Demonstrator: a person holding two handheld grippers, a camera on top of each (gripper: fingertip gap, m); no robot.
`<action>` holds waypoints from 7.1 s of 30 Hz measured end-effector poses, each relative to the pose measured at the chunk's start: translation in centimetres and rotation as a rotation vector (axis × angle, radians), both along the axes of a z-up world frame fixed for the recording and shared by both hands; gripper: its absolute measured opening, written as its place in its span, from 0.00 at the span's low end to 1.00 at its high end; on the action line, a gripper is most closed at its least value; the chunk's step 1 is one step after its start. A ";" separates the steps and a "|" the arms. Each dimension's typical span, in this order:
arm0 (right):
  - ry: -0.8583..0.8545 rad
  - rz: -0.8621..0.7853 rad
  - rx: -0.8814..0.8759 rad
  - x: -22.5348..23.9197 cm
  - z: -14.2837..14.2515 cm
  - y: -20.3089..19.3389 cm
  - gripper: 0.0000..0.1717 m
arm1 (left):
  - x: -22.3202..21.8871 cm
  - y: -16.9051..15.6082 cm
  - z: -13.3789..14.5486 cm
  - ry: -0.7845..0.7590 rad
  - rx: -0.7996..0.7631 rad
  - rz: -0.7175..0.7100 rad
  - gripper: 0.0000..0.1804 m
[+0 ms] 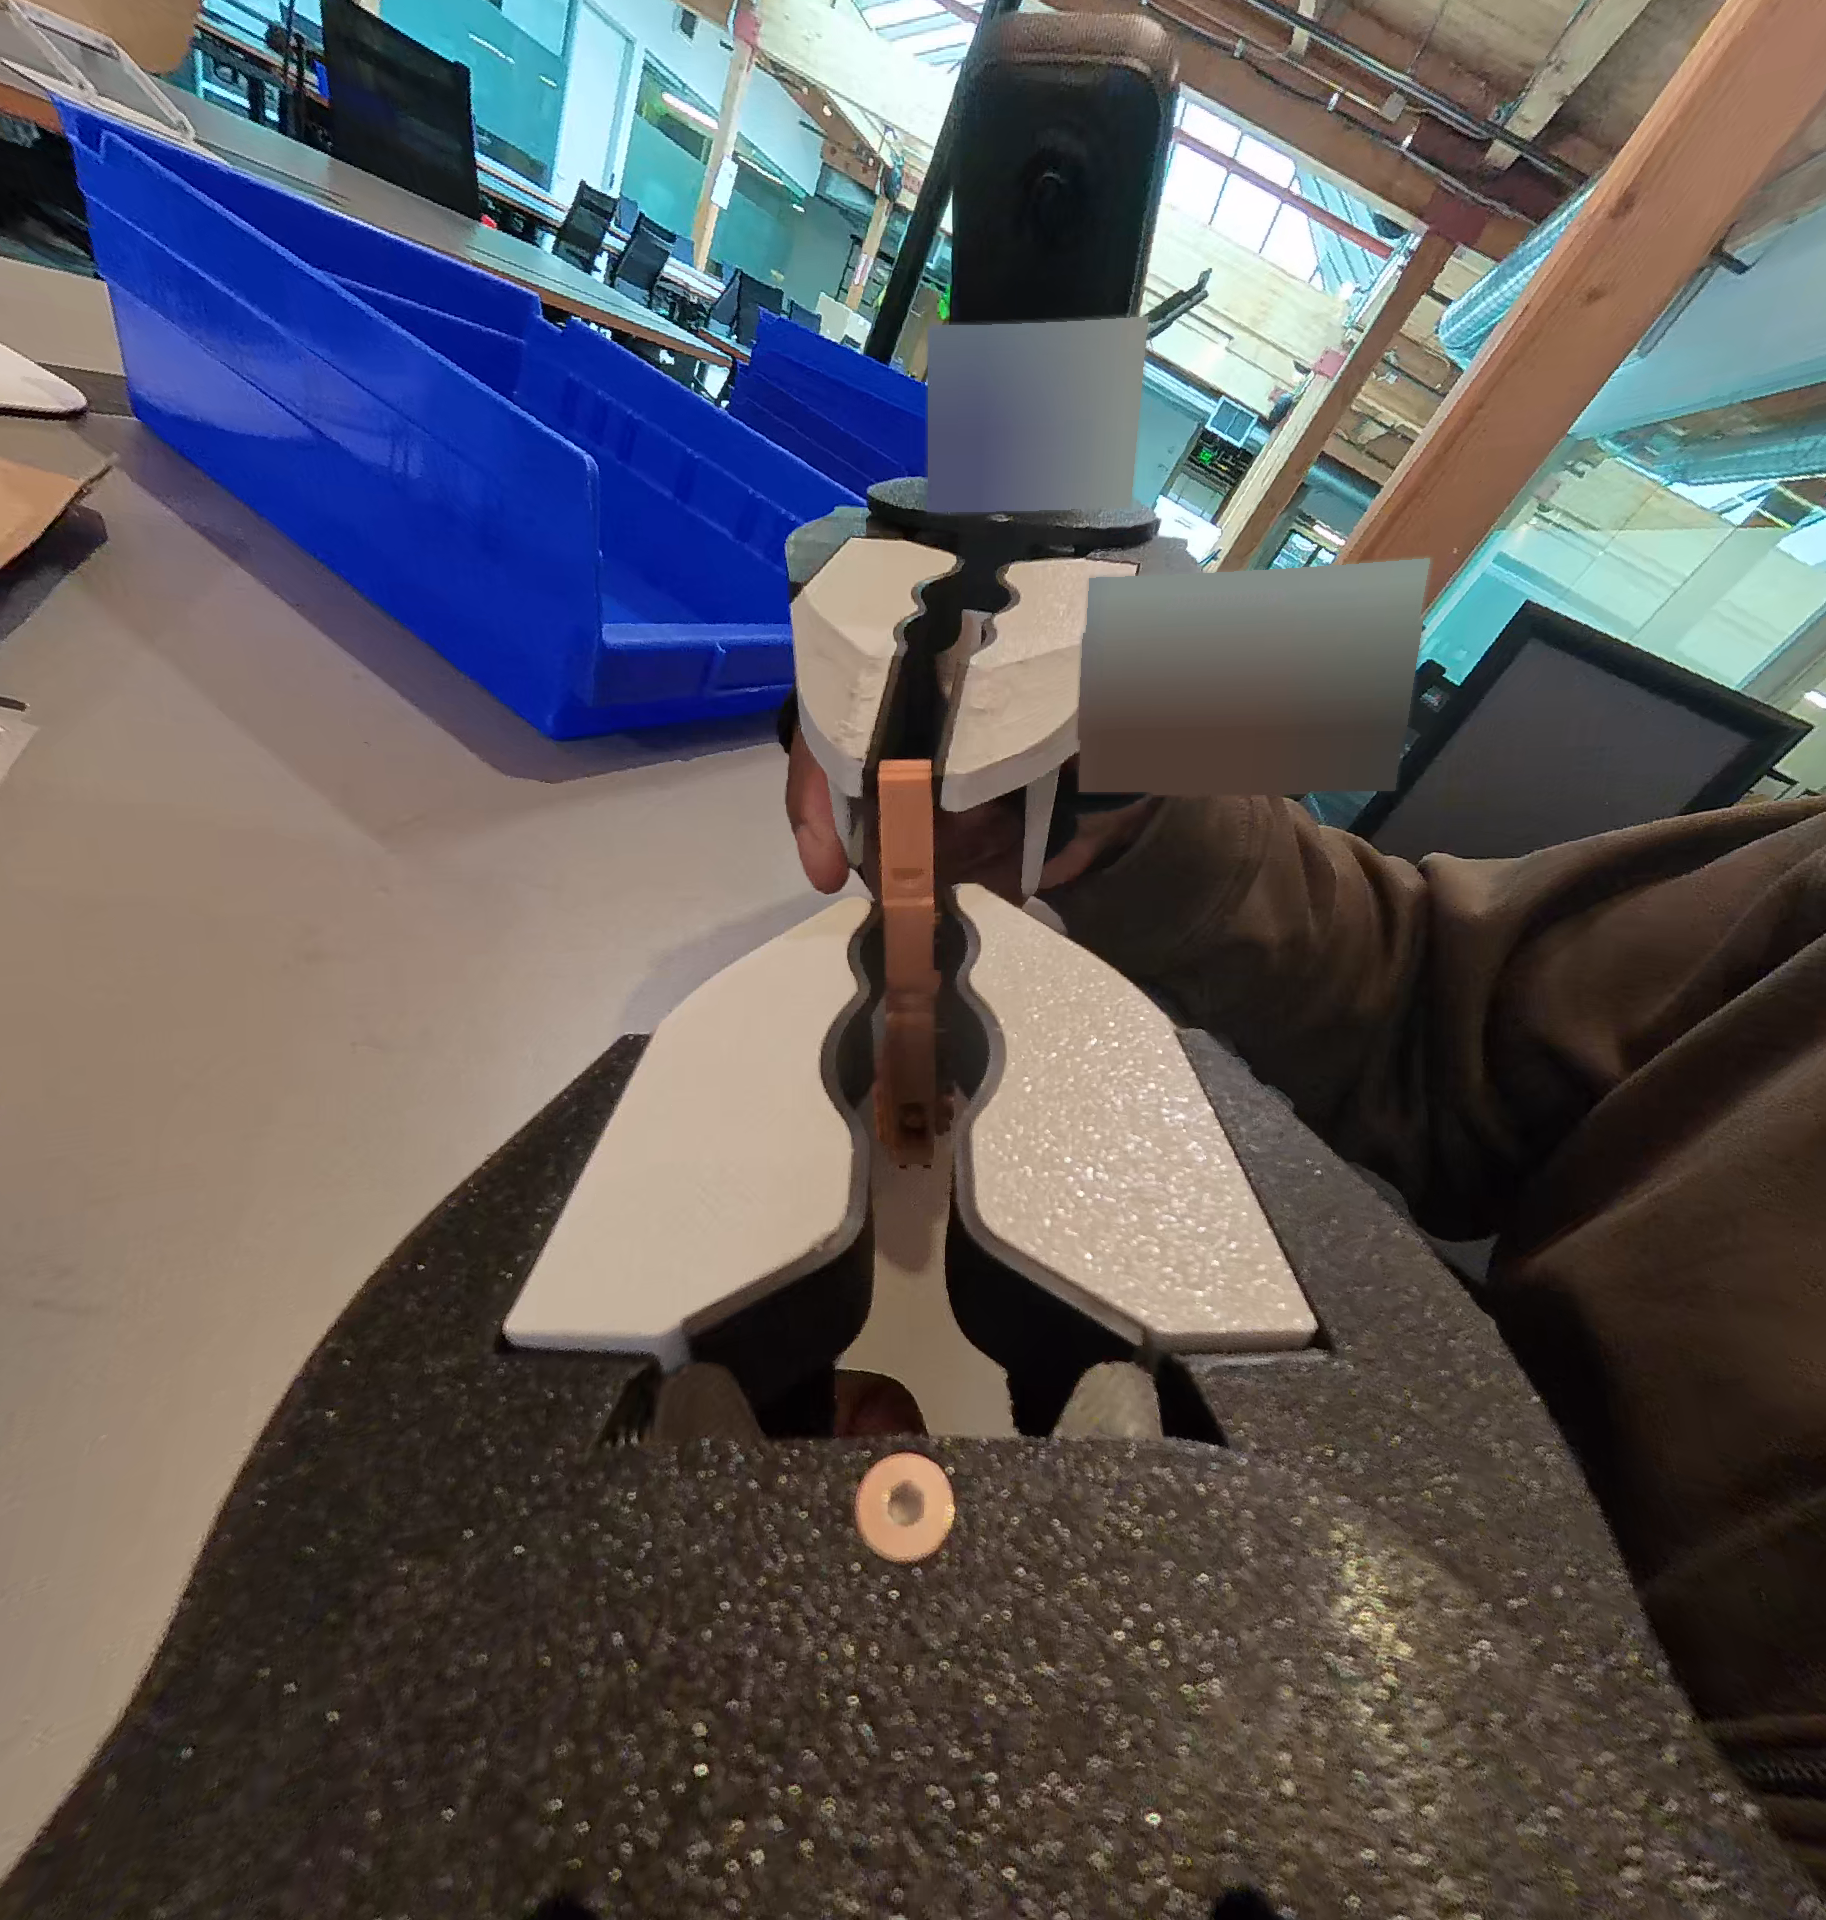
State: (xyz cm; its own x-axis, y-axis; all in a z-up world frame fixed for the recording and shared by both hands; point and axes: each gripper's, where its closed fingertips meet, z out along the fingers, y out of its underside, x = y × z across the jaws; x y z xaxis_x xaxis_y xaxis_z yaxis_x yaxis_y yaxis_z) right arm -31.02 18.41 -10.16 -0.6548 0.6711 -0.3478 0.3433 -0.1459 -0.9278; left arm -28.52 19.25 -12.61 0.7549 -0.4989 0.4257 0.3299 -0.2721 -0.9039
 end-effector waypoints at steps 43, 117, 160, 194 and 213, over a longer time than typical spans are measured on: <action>-0.016 -0.054 -0.054 -0.5 0.3 1.4 0.05 | -2.3 0.0 1.8 -0.127 0.098 0.111 0.05; -0.122 0.065 0.120 0.4 -3.6 -1.0 0.08 | -4.9 -0.4 3.4 -0.365 0.158 0.156 0.06; 0.273 -0.331 0.738 -1.9 -2.3 1.3 0.11 | -8.9 -0.1 2.4 -0.397 0.139 0.455 0.05; 0.266 -0.473 0.800 -2.7 -2.3 2.1 0.05 | -7.5 0.9 1.8 -0.403 0.108 0.482 0.05; 0.271 -0.483 0.888 -2.9 -3.0 2.3 0.06 | -7.2 1.1 1.4 -0.401 0.066 0.457 0.06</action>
